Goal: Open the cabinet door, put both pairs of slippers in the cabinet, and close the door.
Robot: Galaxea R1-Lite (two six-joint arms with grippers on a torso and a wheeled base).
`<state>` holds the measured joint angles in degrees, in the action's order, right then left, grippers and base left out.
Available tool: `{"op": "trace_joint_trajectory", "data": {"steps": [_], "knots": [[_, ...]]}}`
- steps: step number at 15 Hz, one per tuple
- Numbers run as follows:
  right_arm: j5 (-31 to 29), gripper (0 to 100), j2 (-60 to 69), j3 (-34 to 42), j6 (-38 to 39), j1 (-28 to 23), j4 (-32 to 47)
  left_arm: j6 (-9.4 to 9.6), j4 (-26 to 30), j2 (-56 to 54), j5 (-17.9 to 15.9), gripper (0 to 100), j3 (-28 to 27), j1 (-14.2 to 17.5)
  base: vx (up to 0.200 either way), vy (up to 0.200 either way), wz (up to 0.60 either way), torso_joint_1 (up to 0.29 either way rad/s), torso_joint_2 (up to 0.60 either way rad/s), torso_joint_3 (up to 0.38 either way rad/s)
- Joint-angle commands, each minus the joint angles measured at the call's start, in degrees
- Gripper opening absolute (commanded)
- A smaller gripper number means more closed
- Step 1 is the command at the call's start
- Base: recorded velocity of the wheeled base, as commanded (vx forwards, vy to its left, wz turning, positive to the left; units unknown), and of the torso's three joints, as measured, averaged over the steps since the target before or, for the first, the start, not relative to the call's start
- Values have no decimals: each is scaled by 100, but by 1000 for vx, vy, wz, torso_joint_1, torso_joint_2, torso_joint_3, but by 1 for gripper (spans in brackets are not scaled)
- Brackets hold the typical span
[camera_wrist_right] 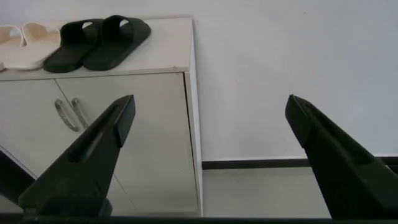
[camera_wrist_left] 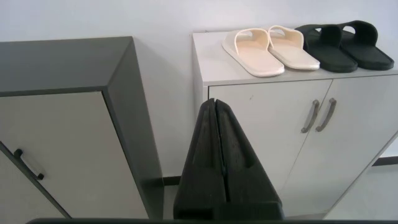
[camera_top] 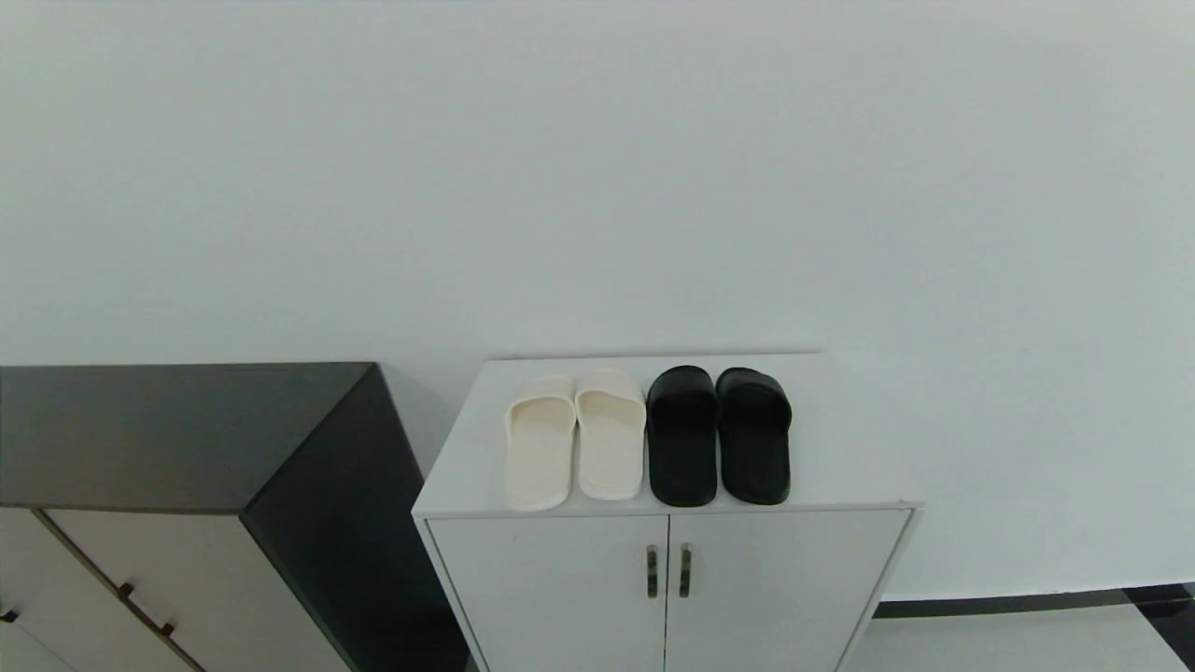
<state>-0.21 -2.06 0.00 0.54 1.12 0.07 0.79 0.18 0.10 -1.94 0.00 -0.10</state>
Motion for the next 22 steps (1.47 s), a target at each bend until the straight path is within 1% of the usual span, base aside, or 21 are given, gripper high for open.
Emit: {"op": "trace_joint_trajectory", "data": {"steps": [1,2,3,4,5,6,7,8,9,10,11,12,13,14,19,21,22], "knots": [[-6,100,-146,-105,-18,20,-34,9,-1,-1,0,0,0,1,0,0,0,0,0,0],[-14,100,-893,-1494,702,20,45,9,-1,-1,0,0,0,1,0,0,0,0,0,0],[21,100,-1543,-2162,1036,20,335,0,-1,-1,0,0,0,1,0,0,0,0,0,0],[179,100,-1982,-2145,553,46,459,0,-1,-1,0,0,0,1,0,0,0,0,0,0],[522,100,-2606,-1846,96,64,397,0,-1,-1,0,0,0,1,0,0,0,0,0,0],[812,100,-3248,-1802,166,169,37,0,-1,-1,0,0,0,1,0,0,0,0,0,0],[847,100,-3512,-1767,228,239,-157,0,-1,-1,0,0,0,1,0,0,0,0,0,0],[777,100,-4426,-1556,307,714,-1264,0,-1,-1,0,0,0,1,0,0,0,0,0,0],[487,100,-4821,-1529,333,1101,-1748,0,-1,-1,0,0,0,1,0,0,0,0,0,0],[-181,100,-5278,-1538,500,1760,-2169,0,-1,-1,0,0,0,1,0,0,0,0,0,0],[-1183,100,-5797,-1617,1036,2946,-2679,0,-1,-1,0,0,0,1,0,0,0,0,0,0],[-2194,100,-6192,-1749,1458,3896,-2952,0,-1,-1,0,0,0,1,0,0,0,0,0,0],[-2475,100,-6324,-1828,1537,4124,-2952,0,-1,-1,0,0,0,1,0,0,0,0,0,0],[-2634,100,-6614,-2039,1581,4379,-2960,0,-1,-1,0,0,0,1,0,0,0,0,0,0],[-2721,100,-8012,-3155,1590,4537,-2978,0,-1,-1,0,0,0,1,0,0,0,0,0,0],[-3073,100,-8829,-3762,1616,4537,-3066,0,-1,-1,0,0,0,1,0,0,0,0,0,0],[-3073,100,-8829,-3762,1616,4537,-3066,0,-1,-1,0,0,0,1,0,0,0,0,0,0]]}}
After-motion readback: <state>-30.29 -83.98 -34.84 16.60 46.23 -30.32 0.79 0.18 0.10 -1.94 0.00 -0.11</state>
